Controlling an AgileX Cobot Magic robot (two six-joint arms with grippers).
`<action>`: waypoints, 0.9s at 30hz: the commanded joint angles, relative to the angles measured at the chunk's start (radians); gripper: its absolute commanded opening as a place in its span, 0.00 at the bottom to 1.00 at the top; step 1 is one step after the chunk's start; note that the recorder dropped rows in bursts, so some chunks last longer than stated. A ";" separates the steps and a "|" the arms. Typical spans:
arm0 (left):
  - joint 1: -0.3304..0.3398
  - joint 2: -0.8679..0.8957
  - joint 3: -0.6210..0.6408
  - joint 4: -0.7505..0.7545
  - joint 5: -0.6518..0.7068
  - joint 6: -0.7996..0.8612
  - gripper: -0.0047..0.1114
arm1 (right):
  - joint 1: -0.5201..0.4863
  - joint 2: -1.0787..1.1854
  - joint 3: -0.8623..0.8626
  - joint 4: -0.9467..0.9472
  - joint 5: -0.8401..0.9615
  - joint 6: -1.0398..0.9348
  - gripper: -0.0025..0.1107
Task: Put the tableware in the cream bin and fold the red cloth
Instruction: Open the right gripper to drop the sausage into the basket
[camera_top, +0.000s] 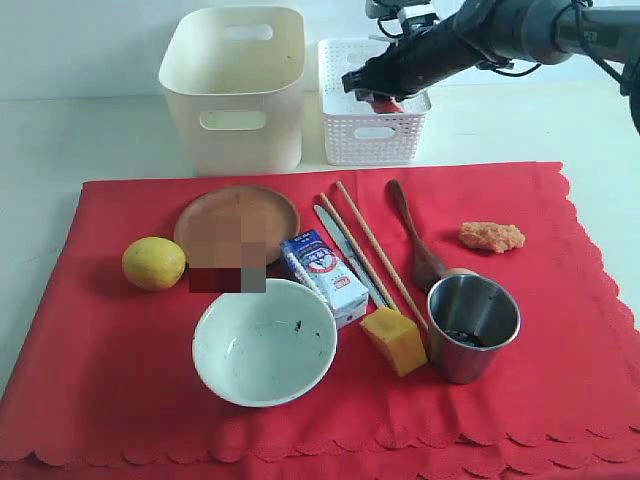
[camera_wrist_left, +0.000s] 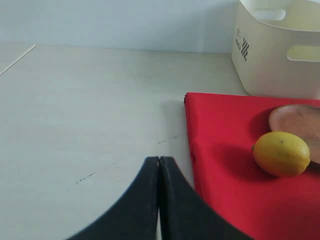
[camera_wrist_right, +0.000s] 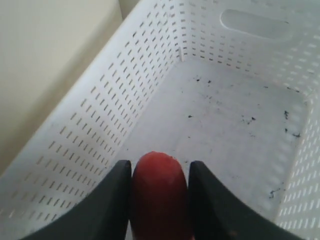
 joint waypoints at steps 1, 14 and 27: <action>0.002 -0.007 -0.001 -0.005 -0.012 0.003 0.04 | 0.001 -0.002 -0.015 0.000 -0.026 -0.001 0.37; 0.002 -0.007 -0.001 -0.005 -0.012 0.003 0.04 | 0.001 -0.106 -0.147 -0.183 0.230 0.175 0.50; 0.002 -0.007 -0.001 -0.005 -0.012 0.003 0.04 | 0.001 -0.254 -0.147 -0.428 0.608 0.635 0.50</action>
